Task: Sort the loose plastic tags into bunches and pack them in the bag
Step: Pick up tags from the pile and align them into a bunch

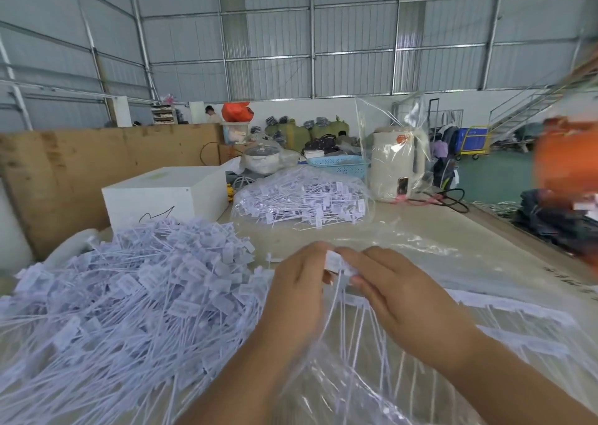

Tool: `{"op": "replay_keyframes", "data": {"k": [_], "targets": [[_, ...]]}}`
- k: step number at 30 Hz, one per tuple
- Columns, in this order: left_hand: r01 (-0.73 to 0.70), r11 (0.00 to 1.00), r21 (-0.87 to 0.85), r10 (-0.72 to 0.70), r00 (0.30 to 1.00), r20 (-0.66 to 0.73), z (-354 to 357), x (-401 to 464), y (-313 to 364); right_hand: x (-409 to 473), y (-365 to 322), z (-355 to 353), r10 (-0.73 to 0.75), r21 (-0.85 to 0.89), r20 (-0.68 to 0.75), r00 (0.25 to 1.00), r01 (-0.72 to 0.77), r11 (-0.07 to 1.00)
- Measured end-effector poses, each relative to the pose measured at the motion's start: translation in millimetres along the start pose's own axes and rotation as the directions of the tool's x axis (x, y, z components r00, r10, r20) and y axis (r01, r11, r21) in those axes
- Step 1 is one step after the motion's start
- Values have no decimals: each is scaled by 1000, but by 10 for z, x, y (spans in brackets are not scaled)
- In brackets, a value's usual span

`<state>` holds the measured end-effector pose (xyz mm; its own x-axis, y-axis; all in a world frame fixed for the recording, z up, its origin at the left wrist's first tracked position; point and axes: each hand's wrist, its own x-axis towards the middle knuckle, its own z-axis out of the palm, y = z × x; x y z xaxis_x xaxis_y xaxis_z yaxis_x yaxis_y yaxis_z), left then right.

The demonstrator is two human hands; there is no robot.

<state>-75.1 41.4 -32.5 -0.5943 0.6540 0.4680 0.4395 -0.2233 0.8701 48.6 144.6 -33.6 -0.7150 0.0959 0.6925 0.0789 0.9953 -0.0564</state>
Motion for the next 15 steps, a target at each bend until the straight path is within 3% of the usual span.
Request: {"op": "replay_keyframes", "data": {"k": [2,5,8,9,11,13,15], "targets": [[57,998,-41,-55,998,36,-45,32,46,13,33,-9,-27,16,-6,1000,27,1000],[-12,989,148,-25,968,250,-95,26,90,34,53,-24,31,159,-70,997,-19,987],[39,923,383,-214,880,425,-148,8,119,65,133,-70,149,200,-184,971,-112,973],[23,851,525,-295,848,441,-162,6,96,75,155,-87,181,190,-204,962,-142,972],[-115,583,804,-375,840,392,-158,-12,39,86,158,-99,201,193,-218,955,-160,968],[-241,368,898,-295,886,358,-94,-44,16,93,134,-117,210,226,-228,951,-158,961],[-321,327,889,-143,913,383,-19,-62,45,112,147,-156,227,252,-262,938,-161,954]]}}
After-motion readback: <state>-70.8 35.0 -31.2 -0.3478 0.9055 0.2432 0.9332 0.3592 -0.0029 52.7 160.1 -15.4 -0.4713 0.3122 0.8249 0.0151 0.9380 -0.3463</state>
